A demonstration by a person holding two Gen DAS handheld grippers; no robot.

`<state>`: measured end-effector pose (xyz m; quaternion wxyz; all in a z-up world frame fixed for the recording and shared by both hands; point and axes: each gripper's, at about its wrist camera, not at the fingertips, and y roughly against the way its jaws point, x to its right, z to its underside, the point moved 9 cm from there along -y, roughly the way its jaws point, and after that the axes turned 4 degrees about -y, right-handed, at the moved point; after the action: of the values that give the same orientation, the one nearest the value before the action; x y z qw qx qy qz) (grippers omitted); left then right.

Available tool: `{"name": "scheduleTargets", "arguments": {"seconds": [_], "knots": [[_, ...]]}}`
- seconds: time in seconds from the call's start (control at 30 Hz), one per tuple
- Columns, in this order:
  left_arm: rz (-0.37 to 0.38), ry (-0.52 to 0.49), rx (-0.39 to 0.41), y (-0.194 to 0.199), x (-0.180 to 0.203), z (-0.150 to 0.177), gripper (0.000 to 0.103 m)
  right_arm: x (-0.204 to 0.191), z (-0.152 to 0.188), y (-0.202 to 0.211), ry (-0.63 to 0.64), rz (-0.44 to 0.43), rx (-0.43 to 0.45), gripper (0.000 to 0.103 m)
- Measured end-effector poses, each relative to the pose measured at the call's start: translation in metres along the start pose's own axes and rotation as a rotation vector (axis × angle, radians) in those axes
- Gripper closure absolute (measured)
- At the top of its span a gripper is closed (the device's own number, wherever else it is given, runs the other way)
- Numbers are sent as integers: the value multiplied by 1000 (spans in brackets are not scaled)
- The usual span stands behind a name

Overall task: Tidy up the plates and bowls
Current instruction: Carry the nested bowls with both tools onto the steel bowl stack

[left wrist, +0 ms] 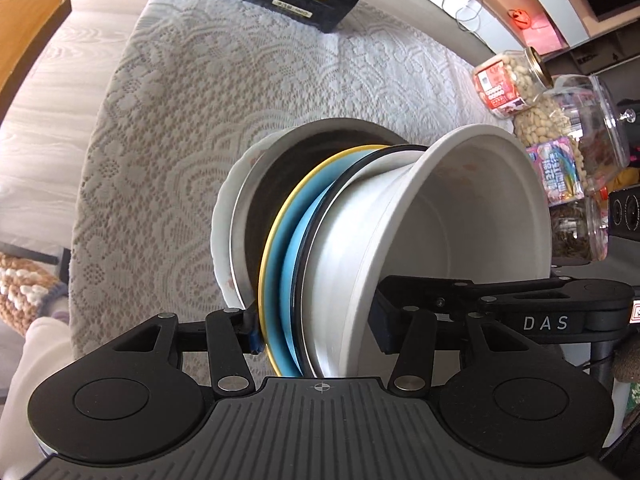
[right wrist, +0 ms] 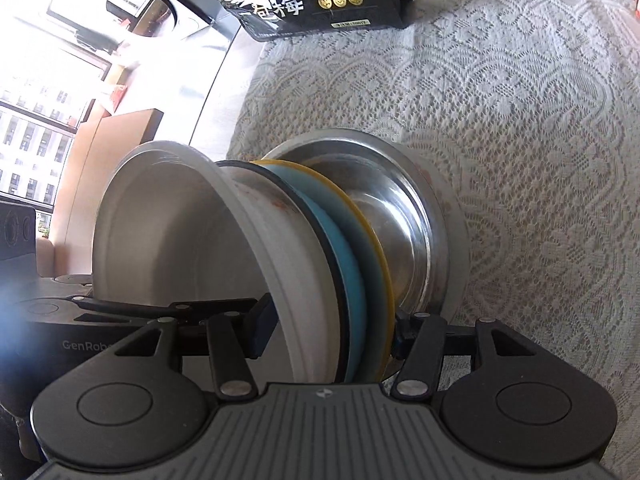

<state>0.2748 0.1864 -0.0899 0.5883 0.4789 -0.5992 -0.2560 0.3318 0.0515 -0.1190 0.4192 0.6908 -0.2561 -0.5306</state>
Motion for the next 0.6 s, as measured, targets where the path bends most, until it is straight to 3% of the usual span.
{"name": "scheduleTargets", "arguments": {"seconds": [0.37, 0.6], "knots": [[40, 0, -52, -12, -4, -5, 54, 8, -15, -7, -4, 21, -37, 45], [93, 16, -93, -12, -14, -5, 64, 10, -17, -7, -9, 34, -61, 48]]}}
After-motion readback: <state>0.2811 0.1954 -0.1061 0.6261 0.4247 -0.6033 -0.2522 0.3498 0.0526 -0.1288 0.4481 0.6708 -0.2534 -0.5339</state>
